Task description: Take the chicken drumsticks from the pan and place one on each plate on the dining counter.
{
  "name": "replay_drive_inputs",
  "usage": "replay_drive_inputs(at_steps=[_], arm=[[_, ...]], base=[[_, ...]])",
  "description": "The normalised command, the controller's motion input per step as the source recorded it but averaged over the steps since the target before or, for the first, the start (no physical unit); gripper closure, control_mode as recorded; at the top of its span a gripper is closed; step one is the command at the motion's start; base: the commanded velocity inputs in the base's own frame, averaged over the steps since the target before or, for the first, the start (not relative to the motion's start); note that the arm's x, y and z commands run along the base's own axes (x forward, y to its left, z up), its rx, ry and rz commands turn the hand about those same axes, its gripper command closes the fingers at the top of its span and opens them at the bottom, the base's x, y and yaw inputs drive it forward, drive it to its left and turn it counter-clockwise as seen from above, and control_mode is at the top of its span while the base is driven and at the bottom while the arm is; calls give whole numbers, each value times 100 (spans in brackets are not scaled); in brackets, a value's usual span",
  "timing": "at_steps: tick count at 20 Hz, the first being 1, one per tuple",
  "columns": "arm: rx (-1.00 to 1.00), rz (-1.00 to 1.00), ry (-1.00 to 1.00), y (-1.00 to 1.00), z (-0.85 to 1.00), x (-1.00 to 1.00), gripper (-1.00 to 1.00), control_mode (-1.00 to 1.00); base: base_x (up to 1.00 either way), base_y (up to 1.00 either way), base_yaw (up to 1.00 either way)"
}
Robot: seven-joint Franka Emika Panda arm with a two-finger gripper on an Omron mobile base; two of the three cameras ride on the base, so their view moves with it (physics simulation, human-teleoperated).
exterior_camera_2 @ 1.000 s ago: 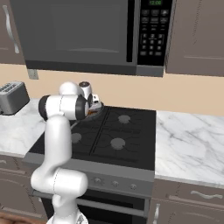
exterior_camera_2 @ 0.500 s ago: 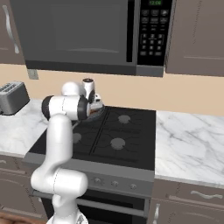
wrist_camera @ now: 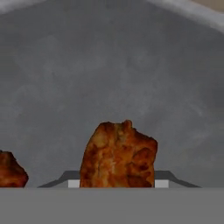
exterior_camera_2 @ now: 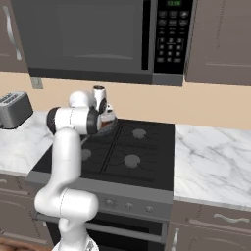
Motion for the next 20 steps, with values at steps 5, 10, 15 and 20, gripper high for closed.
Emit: replay_drive_inputs(at_steps=[5,10,15,20], arm=[[0,0,-22,9,40,-24,100,-100],[0,0,-25,1,15,-36,100,-100],[0,0,-14,-1,13,-4,100,-100],[1,0,-25,0,32,-14,100,-100]], base=[[0,0,0],[0,0,0],[0,0,0],[0,0,0]])
